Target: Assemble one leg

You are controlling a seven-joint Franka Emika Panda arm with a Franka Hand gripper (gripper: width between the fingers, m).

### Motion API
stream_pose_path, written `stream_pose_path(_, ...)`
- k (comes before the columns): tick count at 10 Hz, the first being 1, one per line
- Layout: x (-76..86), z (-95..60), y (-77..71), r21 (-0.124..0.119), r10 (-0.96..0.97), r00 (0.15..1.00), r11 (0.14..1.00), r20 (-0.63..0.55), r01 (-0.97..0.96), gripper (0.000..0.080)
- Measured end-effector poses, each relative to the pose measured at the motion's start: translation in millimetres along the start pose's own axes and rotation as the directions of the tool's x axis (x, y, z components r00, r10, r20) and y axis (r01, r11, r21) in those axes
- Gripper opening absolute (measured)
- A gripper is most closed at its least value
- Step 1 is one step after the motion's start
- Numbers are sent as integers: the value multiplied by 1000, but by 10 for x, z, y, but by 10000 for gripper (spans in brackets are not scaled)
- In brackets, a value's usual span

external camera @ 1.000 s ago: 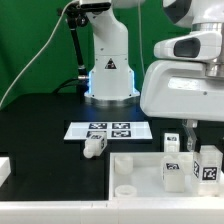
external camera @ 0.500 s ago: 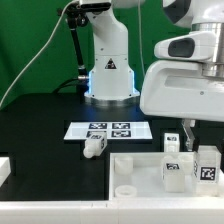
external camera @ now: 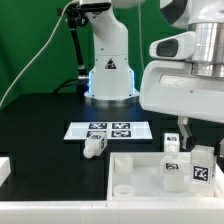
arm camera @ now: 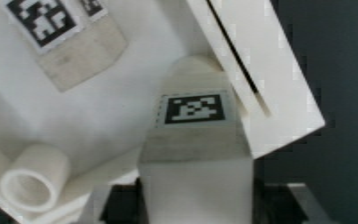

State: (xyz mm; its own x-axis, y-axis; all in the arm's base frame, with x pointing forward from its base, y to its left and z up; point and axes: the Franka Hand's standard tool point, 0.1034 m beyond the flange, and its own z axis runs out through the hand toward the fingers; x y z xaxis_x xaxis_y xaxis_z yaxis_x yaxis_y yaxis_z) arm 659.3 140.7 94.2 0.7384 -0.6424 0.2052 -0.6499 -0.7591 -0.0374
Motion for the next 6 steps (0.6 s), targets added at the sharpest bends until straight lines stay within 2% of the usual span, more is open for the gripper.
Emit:
stream_pose_path(1,-13,-17,-38,0,132,991,991,4,-132,283)
stream_pose_path(3,2,-15,-8,-9,346,938,938,21,-345,276)
stream_pose_path(6,21,-10,15,-12,442,897,897,25,-441,286)
